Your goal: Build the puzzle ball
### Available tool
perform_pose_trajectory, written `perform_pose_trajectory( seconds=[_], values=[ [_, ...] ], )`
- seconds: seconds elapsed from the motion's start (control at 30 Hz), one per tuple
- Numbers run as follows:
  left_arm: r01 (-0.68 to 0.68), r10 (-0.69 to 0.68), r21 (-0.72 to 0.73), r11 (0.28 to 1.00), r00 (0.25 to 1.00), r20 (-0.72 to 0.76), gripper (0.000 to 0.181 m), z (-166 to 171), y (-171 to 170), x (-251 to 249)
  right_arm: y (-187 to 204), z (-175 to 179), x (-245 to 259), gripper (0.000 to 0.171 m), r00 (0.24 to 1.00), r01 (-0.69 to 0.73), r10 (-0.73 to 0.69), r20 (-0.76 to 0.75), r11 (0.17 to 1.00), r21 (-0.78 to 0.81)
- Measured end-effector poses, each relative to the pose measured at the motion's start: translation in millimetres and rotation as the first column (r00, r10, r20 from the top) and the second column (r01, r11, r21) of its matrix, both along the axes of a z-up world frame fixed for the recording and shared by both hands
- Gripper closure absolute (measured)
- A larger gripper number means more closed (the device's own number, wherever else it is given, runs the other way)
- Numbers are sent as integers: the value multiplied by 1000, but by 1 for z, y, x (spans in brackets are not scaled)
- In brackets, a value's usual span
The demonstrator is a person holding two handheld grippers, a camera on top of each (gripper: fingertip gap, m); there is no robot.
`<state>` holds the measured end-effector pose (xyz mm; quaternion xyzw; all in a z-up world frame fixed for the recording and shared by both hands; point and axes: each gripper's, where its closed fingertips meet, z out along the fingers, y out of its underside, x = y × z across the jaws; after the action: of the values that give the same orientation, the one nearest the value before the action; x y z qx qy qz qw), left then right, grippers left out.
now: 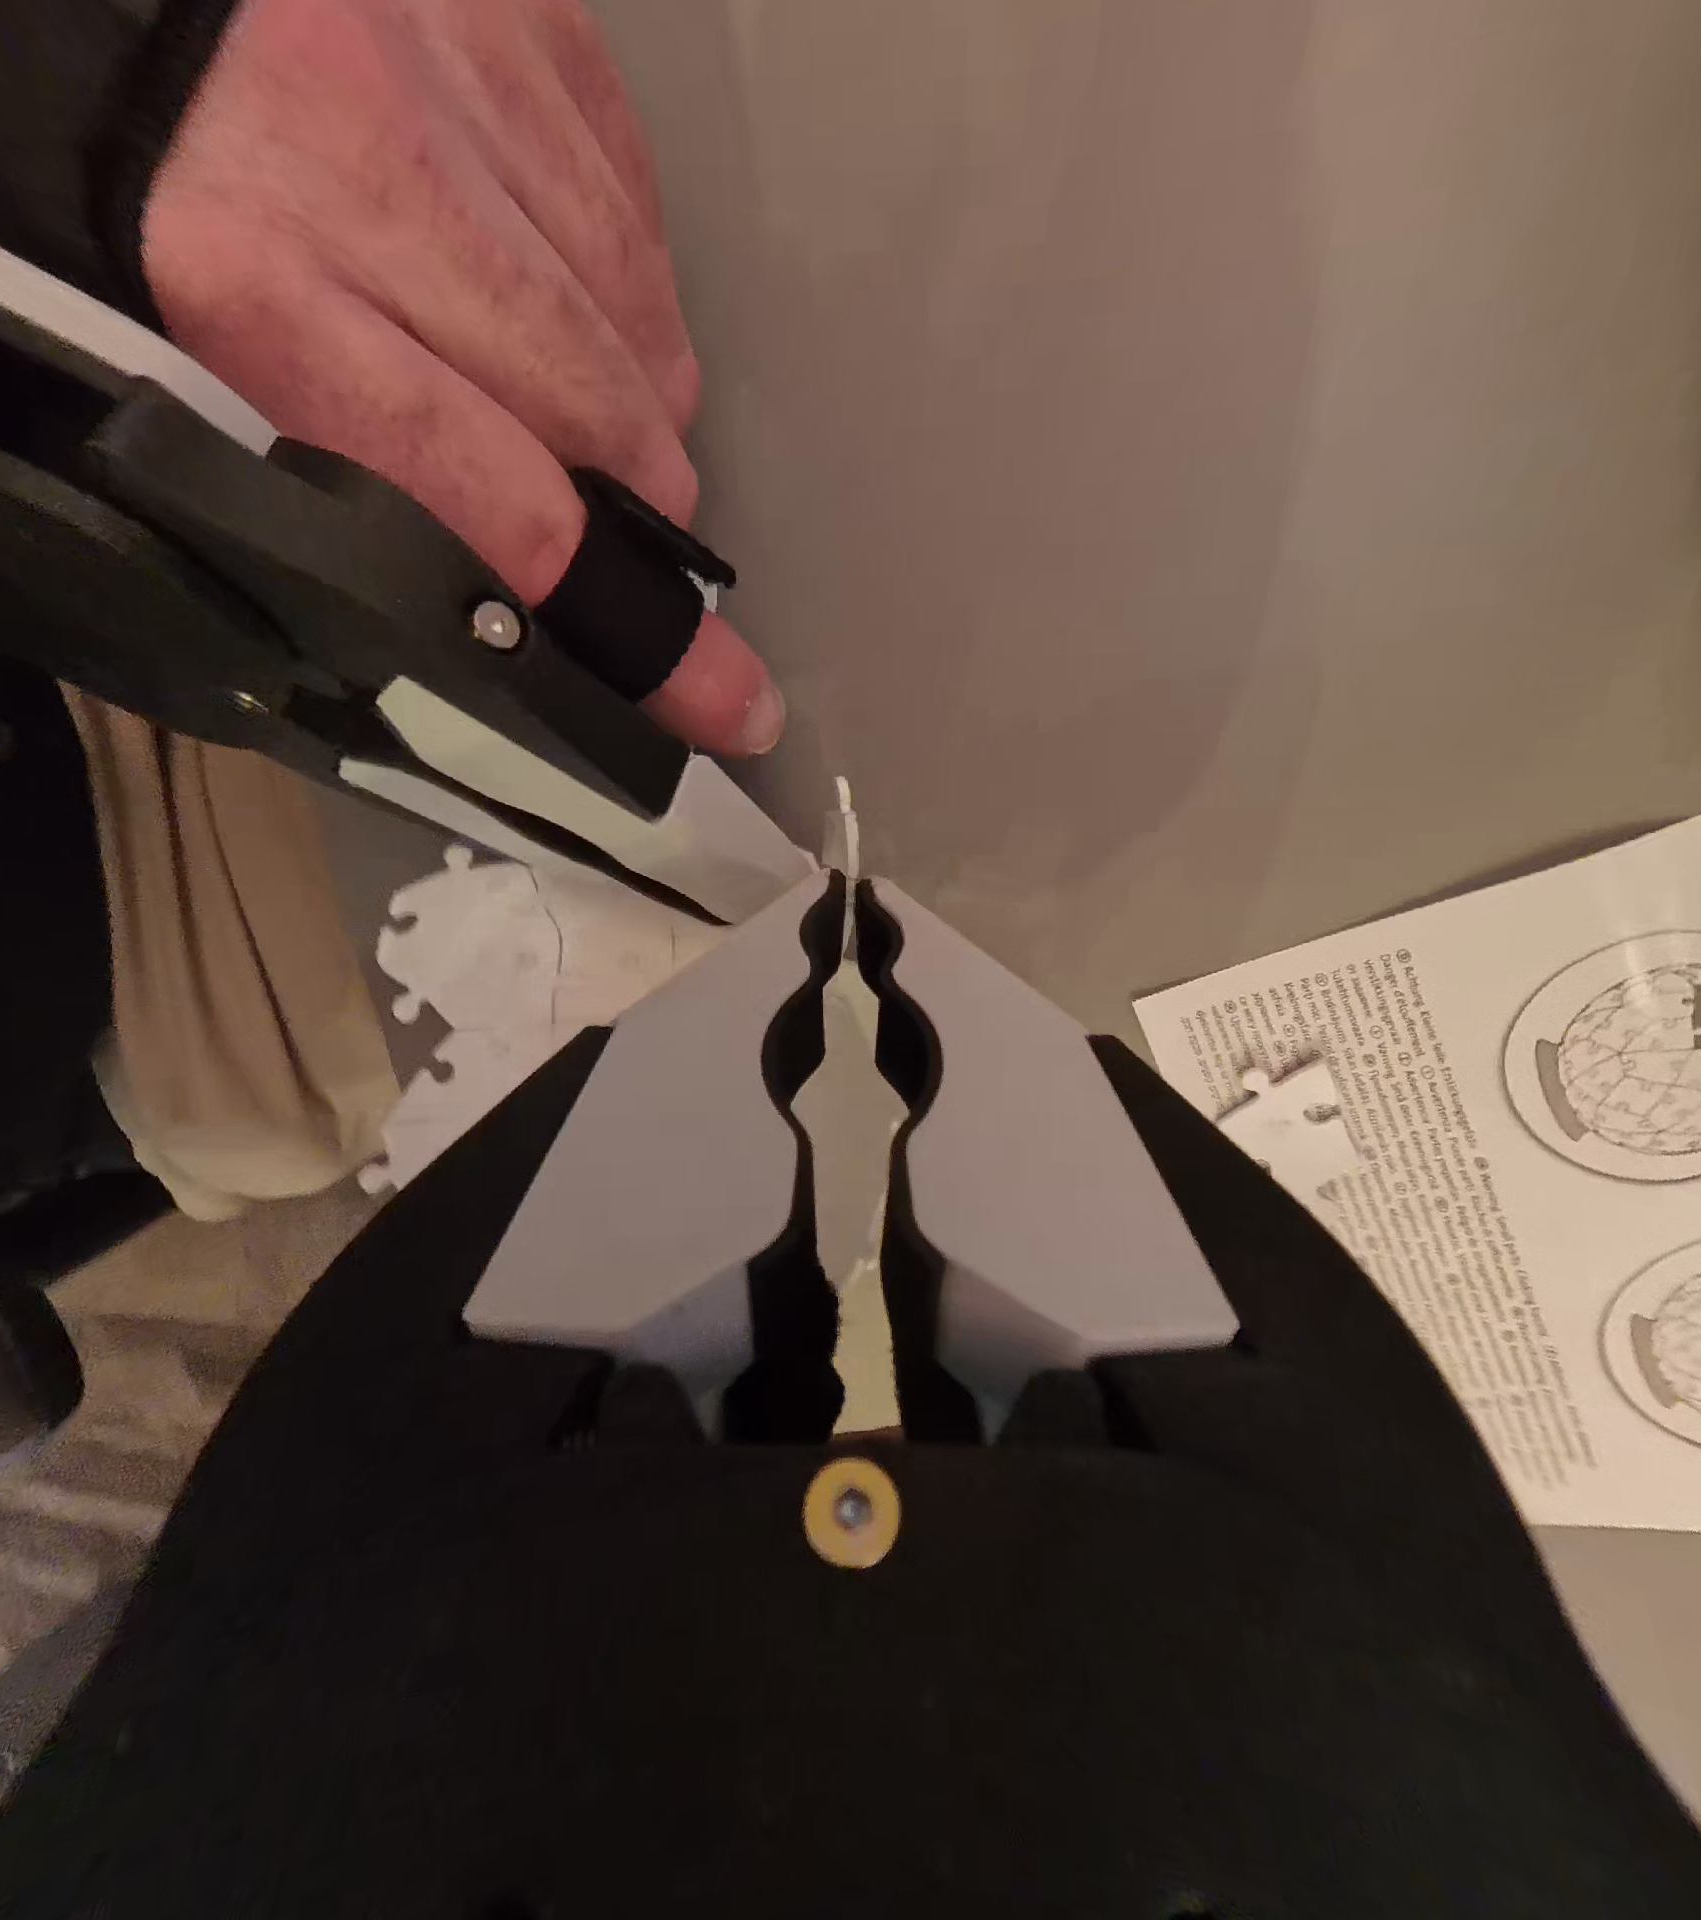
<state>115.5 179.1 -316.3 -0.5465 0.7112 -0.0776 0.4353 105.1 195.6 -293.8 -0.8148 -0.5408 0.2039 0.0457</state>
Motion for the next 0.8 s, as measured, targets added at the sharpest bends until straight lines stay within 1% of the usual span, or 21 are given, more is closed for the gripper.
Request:
perform_pose_trajectory(
  seconds=[0.03,0.23,0.33,0.43,0.47,0.5,0.57,0.63,0.67,0.73,0.77,0.8],
  values=[
    [-7,7,-5,1000,1000,9,181,2,1,0,2,2,1,171,999,28,-27,-26,1000,6],
    [-44,44,-18,999,998,45,181,7,5,-2,9,24,1,171,965,162,-153,-215,987,22],
    [-94,96,-27,995,992,77,181,10,12,-6,10,31,3,171,938,217,-202,-281,976,22],
    [-179,194,-114,977,971,138,180,17,22,-15,11,39,4,171,906,265,-239,-348,964,28],
    [-216,239,-147,965,957,164,170,20,27,-19,11,44,3,171,890,282,-250,-381,959,30],
    [-229,269,-204,952,944,193,165,24,29,-21,12,50,2,171,872,299,-261,-415,954,27],
    [-213,323,-370,904,908,267,156,34,29,-20,13,59,-1,171,835,328,-276,-476,944,28],
    [-140,377,-532,835,851,367,150,53,27,-16,14,67,-3,171,808,356,-281,-518,933,50],
    [-81,406,-616,784,818,408,150,64,25,-14,15,72,-5,171,789,374,-282,-546,925,63],
    [29,487,-752,659,745,455,152,80,27,-10,16,85,-8,171,742,403,-282,-608,913,69],
    [84,504,-790,607,728,464,157,85,26,-8,17,91,-9,171,719,415,-279,-636,907,72],
    [129,513,-811,570,716,475,162,90,24,-6,17,97,-9,171,701,425,-273,-659,902,78]
  ],
)
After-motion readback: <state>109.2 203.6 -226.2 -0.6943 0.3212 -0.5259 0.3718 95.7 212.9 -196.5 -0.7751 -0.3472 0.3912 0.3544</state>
